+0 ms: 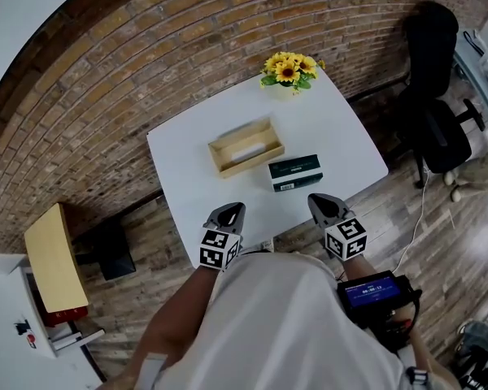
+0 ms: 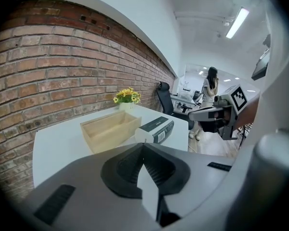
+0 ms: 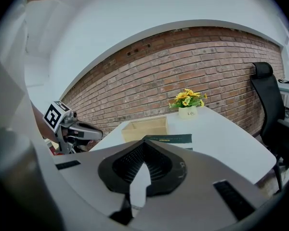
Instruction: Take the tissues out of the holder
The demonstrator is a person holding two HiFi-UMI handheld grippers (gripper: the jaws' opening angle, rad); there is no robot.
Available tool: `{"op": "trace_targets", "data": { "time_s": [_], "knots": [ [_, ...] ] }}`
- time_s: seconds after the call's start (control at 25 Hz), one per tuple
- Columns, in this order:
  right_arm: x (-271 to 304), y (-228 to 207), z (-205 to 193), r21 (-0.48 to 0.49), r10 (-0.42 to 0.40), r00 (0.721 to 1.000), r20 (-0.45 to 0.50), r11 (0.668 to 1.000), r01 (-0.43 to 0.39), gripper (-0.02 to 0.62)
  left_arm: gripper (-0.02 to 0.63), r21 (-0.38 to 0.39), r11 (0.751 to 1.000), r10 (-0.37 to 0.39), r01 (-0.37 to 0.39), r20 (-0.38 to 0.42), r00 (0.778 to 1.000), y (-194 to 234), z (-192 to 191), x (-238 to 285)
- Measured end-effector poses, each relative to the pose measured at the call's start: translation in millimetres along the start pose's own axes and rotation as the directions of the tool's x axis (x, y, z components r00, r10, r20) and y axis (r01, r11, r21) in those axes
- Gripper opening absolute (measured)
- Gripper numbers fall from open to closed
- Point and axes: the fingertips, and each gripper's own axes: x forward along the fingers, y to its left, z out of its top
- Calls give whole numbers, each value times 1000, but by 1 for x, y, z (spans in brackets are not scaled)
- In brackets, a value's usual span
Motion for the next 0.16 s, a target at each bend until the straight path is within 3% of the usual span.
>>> {"op": "trace_targets", "data": {
  "time_s": [0.16],
  "knots": [
    [2,-1,0,-5,4,1000,-7,1000,-4,6,9,1,1000,-3,3,1,1000,0,3,3]
  ]
}}
